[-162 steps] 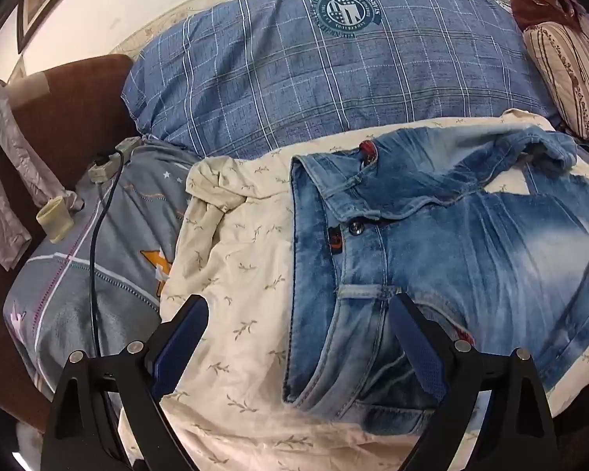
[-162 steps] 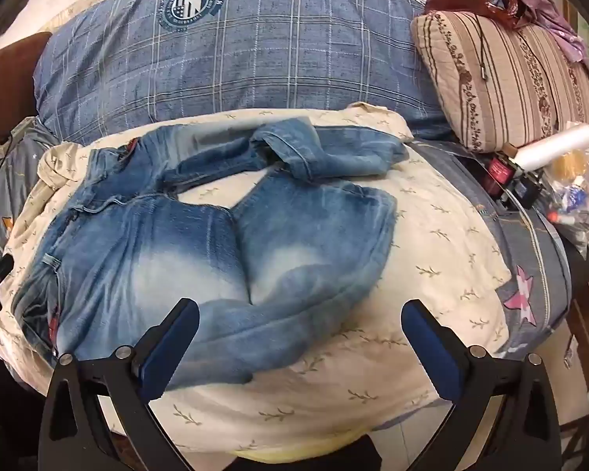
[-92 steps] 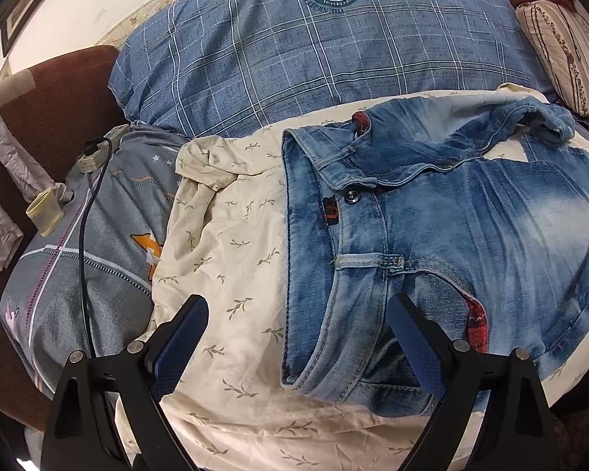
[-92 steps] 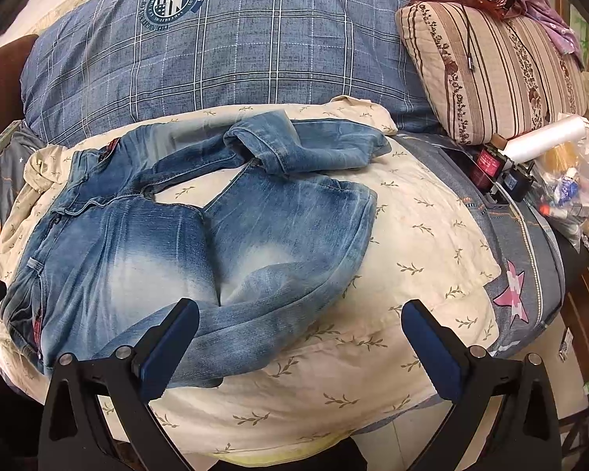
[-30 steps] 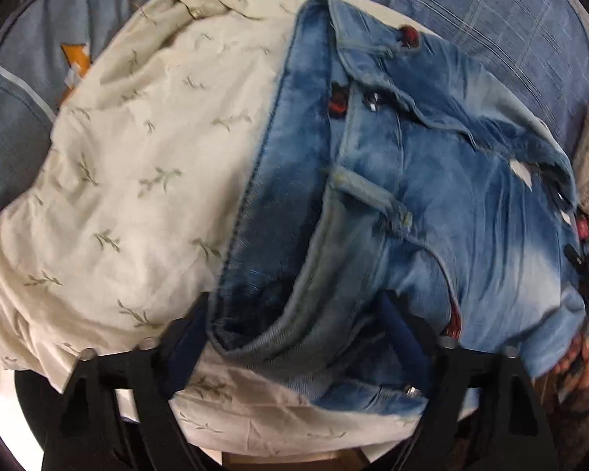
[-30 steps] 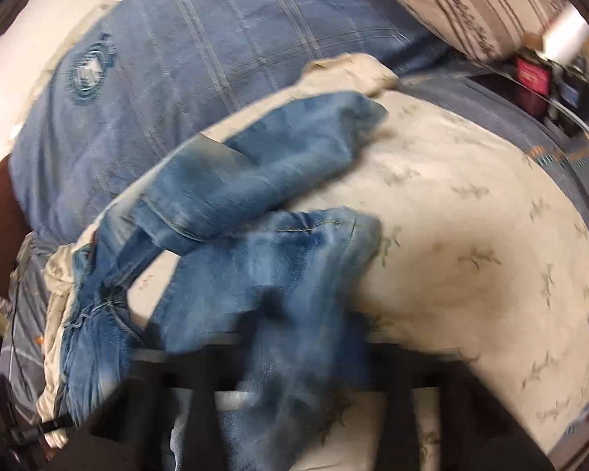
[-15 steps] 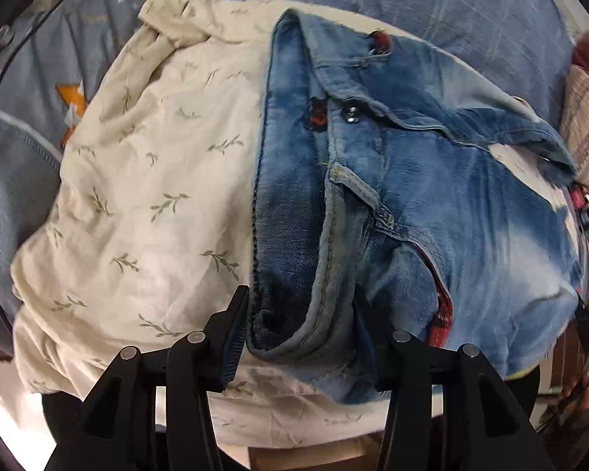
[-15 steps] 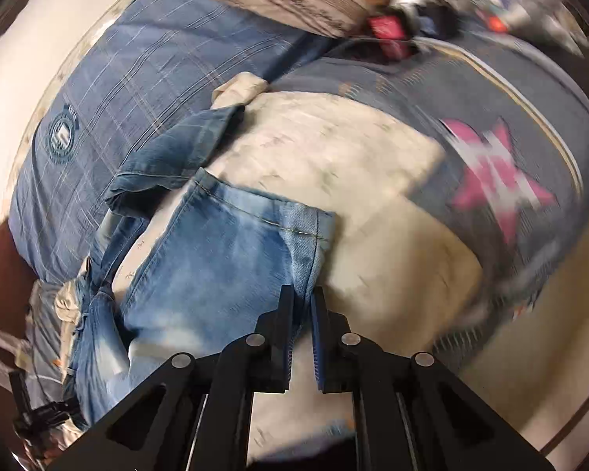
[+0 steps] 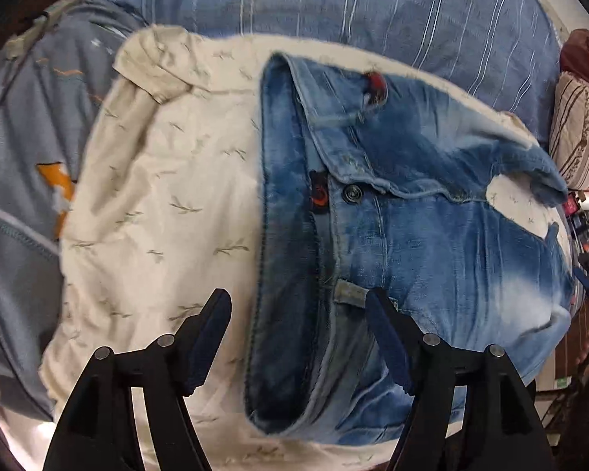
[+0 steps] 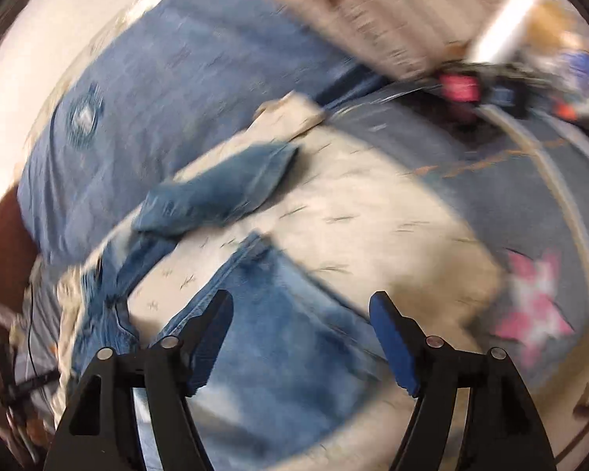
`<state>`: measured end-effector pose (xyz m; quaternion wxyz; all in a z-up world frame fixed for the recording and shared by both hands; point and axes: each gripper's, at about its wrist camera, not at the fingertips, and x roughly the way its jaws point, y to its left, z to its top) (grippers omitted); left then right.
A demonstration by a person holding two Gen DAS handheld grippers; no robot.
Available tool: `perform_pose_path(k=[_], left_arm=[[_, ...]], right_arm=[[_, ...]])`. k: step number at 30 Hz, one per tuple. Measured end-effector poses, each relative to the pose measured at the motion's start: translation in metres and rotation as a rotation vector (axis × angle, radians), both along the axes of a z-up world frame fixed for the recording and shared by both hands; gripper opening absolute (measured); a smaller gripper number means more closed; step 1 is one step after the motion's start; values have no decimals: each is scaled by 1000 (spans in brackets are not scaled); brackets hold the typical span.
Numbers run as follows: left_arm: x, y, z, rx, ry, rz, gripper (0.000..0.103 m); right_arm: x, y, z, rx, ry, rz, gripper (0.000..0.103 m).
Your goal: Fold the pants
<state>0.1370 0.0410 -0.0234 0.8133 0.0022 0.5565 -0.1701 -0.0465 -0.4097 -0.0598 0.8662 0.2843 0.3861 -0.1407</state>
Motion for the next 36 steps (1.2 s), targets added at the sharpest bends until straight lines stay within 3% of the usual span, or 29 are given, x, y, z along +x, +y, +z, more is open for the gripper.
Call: perform_pose_path(k=[3,5,7,8,9,10,11,13,16,19,21,23,26,30,33,36], left_arm=[[10,-15,-18,27,56,-18,71],[23,-22,-30,51,49,-24,74],[24,-25,-32,59,37,-28,74],[24,-27,-32,58,35,-26,73],[24,-26,-31,53,33,-26,71],[25,-28,-29,51,27,-23,66],[24,-28,-26,49,24,-20,61],[16,-26,-15,35,24,-15,40],[6,-24,0,32,-24,-17,35],[6,-25,-10,80,-10,-4,34],[8,-28,-25,97,32,4,34],[5,-29,-25,102,13,6,34],[-2,-28,-15,126,-8,-13,34],[-15,-4,5,38,-39,-15,35],[-20,6,6,-16,-27,-14,53],[-23,5,-3,-44,16,-15,56]], right_arm=[[36,10,-17,-59,82,49,75],[53,12,-28,-68,115,86,77],[66,21,-32,-142,127,135,76],[70,28,-32,-176,136,172,60],[74,37,-31,-237,153,205,26],[73,45,-29,-285,177,226,10],[74,49,-29,-307,188,245,11],[67,61,-23,-405,198,276,10],[44,49,7,-433,114,233,10],[23,4,19,-369,76,80,10],[15,-19,2,-306,122,32,11],[12,-26,-18,-254,166,17,13],[-5,-30,-17,-189,119,-48,26],[-57,-54,-1,-18,-46,-220,68],[-76,-60,-11,42,-24,-245,70],[-74,-51,-26,48,48,-232,70]])
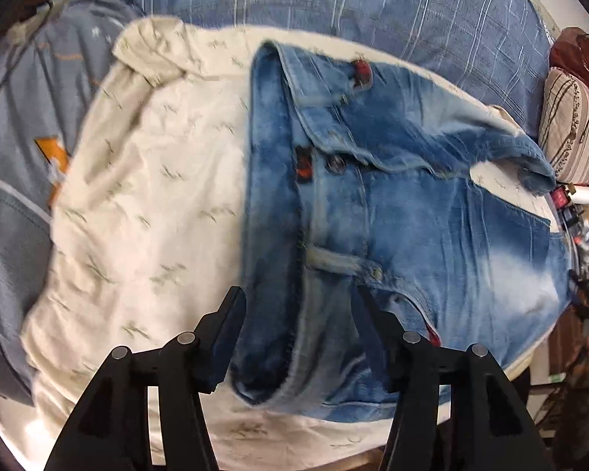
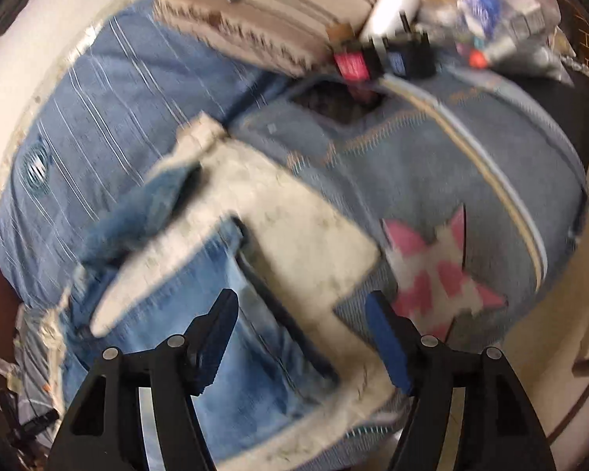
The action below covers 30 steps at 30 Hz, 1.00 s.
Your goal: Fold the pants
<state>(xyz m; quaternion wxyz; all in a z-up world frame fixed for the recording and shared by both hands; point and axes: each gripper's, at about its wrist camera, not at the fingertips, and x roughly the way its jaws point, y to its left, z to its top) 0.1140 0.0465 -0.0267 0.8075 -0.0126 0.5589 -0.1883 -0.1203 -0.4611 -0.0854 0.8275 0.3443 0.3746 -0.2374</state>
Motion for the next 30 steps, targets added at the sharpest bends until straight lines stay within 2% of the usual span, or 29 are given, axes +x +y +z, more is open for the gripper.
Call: perform_pose_path(k=[1,2,3,4,6,7,8,9,12,13,15,16,18,19,21,25,26,27,28,30], left_arm=[[-3,-3,-4,-1,14,-11,55],[-3,-7,-7,7,24,-21,54],[-4,-11,-10,21,32,-34,53],[-4,-15,-11,34,37,-46,53],[-7,-18,-9,40,31,-60,53],[-8,-19,-8,45,21,-61,53],[-9,-19,-8,54,12,-56,53],[-8,-18,-11,68,8,-48,53],[-7,-20,-23,91,34,-37,53],[-9,-19,-20,78,28,-41,53],[-10,-14,-6,45,-14,-48,53],[-7,-14,0,35,-36,-42,54],[2,-12,12,23,-74,-11,58],[8,-12,13,23,-77,5,62],[17,-12,9,25,-65,27,64],[30,-24,-18,60,30,38,63],[30,-26,-23,74,28,42,63],[30,-27,-24,80,13,46,63],[26,-28,-21,80,2,50,61],[24,-31,-16,49,10,41,58]], right_arm=[[0,5,-4,-3,5,5,67],[1,12,-7,-12,5,17,51],[0,20,-7,-37,8,38,15],[5,28,-4,-94,43,67,8],[3,37,14,-184,34,94,6],[-1,36,19,-200,20,84,6],[-8,33,26,-217,4,61,0],[-13,28,27,-223,15,43,0],[-27,2,2,-173,137,-27,0],[-32,-2,1,-152,129,-45,3],[-37,-5,10,-97,26,-26,8],[-34,-4,16,-68,-27,-1,17],[-19,1,24,-65,-48,44,81],[-5,5,27,-87,-35,66,85],[25,11,28,-138,-24,111,84],[66,7,16,-136,2,108,84],[77,7,9,-138,21,115,76],[86,10,2,-134,28,150,37],[96,19,-1,-179,59,201,17],[104,38,6,-292,117,269,12]])
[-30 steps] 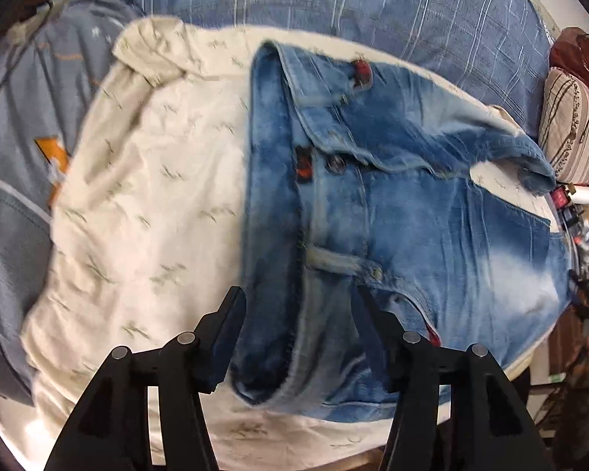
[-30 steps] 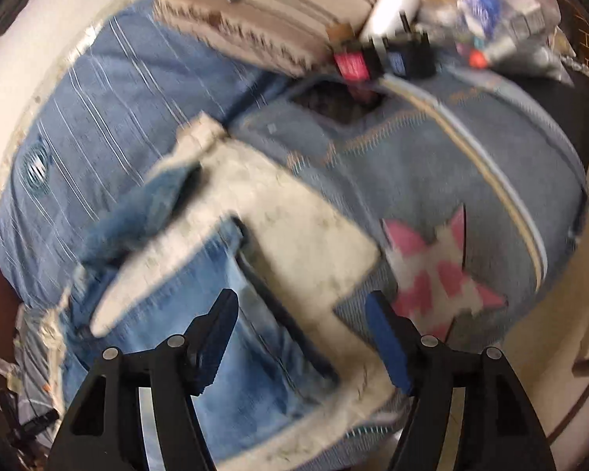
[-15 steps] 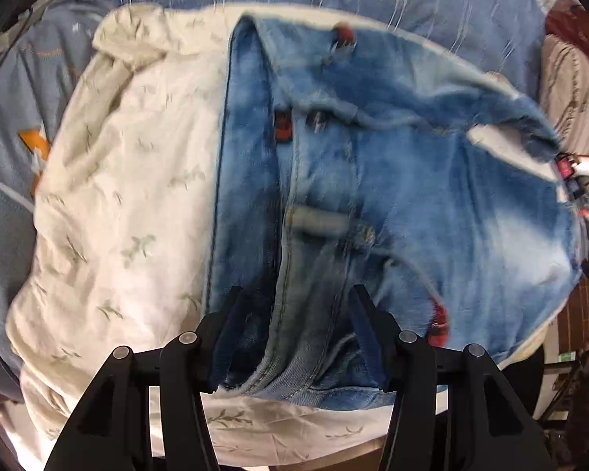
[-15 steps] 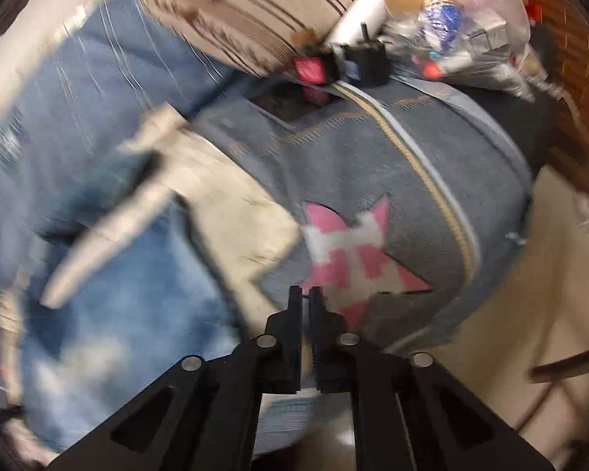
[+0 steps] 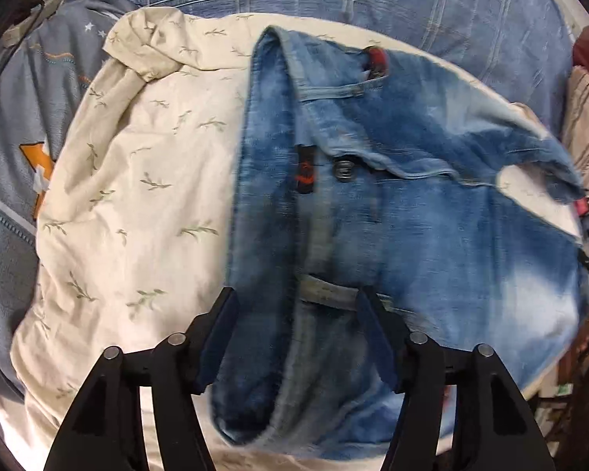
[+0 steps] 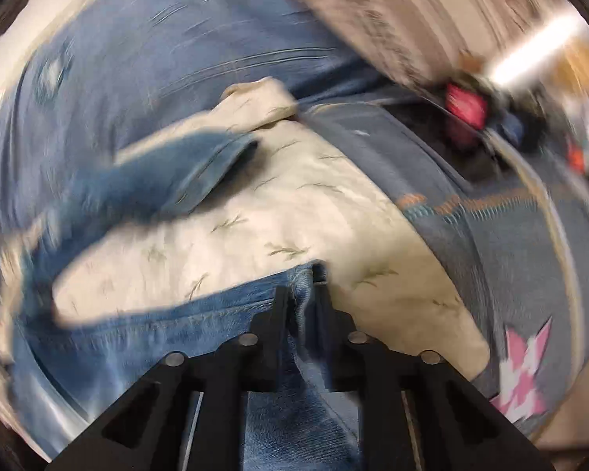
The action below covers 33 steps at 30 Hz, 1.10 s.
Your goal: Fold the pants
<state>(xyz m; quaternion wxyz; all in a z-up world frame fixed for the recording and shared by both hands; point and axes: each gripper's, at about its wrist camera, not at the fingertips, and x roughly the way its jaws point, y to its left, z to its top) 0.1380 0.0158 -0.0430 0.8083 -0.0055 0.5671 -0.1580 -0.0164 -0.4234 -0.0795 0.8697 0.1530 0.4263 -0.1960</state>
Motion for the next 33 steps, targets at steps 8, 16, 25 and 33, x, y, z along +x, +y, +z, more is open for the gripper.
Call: perform_pose_path(k=[8,16,25,33], left_arm=[[-6,-25,-10,121,-85,-19,58],[27,11,37,-54,-78,67,48],[122,-15,-8,-136,69,142,60],[152,-28,-34,-123,63,153,42]], right_arm=[[-24,-28,-10,1,5,-107,16],[-30,-39,34,255,-254,-179,67],[64,0,-30,952,-435,-100,84],[101,-1,-64,1140,-689,-253,25]])
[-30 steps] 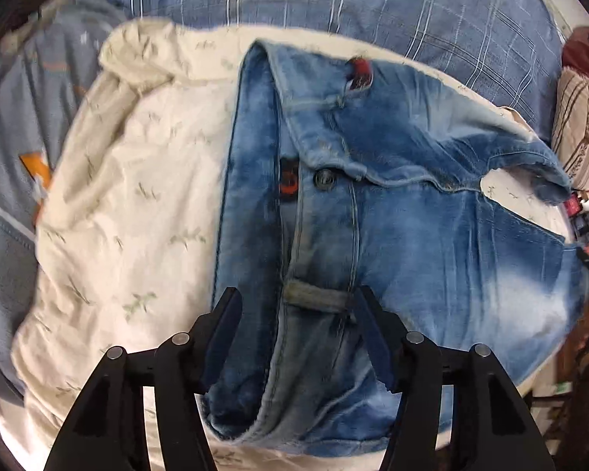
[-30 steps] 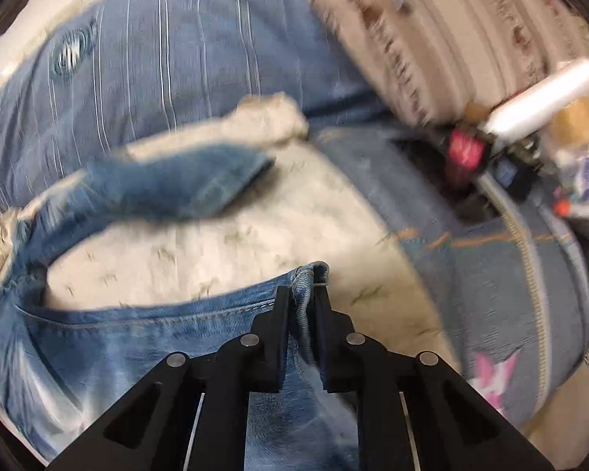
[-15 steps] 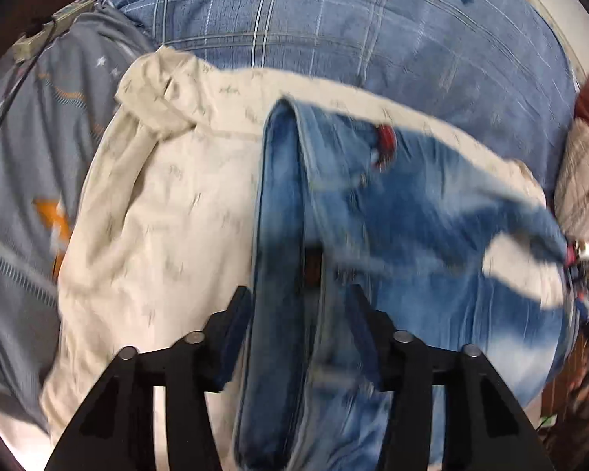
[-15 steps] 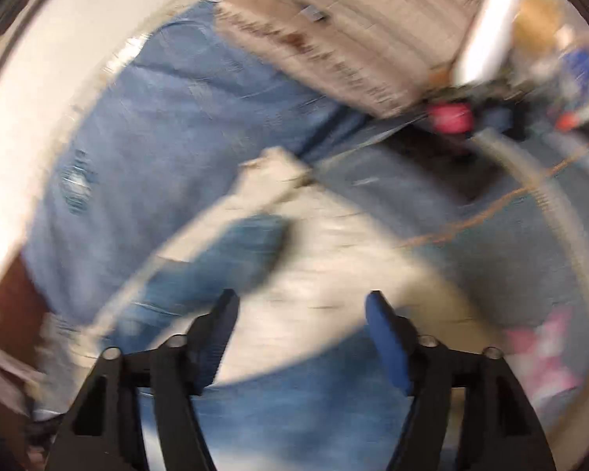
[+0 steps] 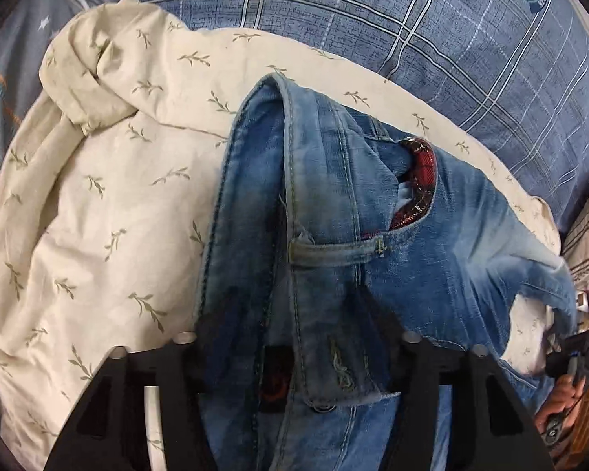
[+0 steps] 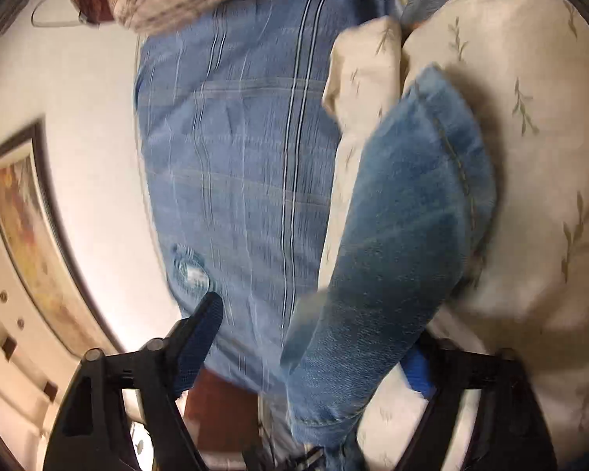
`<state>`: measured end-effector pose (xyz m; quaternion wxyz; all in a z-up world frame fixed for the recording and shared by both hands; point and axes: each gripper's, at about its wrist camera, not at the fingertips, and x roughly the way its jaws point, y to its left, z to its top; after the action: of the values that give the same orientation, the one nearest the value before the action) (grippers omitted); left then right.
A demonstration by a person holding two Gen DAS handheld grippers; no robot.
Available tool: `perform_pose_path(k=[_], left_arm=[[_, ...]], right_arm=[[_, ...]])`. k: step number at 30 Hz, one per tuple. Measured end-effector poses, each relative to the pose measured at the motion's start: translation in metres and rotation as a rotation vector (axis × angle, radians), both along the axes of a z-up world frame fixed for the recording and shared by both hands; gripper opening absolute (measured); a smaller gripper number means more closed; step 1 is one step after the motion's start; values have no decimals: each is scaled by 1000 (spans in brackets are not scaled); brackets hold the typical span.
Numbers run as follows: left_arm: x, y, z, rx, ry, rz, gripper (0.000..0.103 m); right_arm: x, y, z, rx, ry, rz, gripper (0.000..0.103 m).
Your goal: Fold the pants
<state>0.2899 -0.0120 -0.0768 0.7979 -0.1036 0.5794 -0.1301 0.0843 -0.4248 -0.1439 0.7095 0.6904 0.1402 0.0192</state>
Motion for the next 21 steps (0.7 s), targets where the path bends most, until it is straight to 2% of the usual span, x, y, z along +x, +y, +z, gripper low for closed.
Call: perform_pose_path(k=[1,2,3,5,6,7,8,9,11,12,13,14,16,17,18,19,21], left_arm=[[1,0,2,-32,10,-10,24],[-1,-1,6,-53,18,-14,22],[-3,-1,11,-48,7,-4,22],[-2,-7,16,30,-47,2,19],[1,-11,14,64,-60,0,18],[5,-16,7,104,-49,2,18],[9,-20,-2,120,-24,6,18],[11,-21,-8,124,-13,11,19],[11,-21,-6,128,-34,10,19],[9,-19,-4,135,-23,6,19],[5,-15,-1,122,-18,4,19],[-1,-11,5,94,-17,1,19],[-5,2,12,18,-14,14,19],[-6,5,13,-4,-12,21,21],[-5,7,13,-27,-3,30,27],[-5,9,13,-32,4,37,32],[-7,12,11,-20,24,33,32]], right_arm=[[1,-2,4,-25,23,1,4],[2,-5,12,-75,59,15,7],[-2,-9,30,-172,96,10,7],[-10,-15,85,-487,155,13,7],[-7,-11,108,-665,231,24,8],[-6,-7,119,-797,303,24,10],[-3,-10,122,-891,381,39,19],[2,-18,115,-925,488,61,29],[-4,-44,91,-897,671,55,32],[-16,-58,82,-835,704,37,33],[-28,-67,80,-782,684,13,33],[-48,-75,79,-708,605,-27,34],[-70,-81,80,-633,492,-37,50],[-75,-80,79,-612,459,-23,69],[-77,-77,75,-590,441,2,75],[-76,-73,72,-572,434,23,75],[-66,-67,61,-534,412,73,75]])
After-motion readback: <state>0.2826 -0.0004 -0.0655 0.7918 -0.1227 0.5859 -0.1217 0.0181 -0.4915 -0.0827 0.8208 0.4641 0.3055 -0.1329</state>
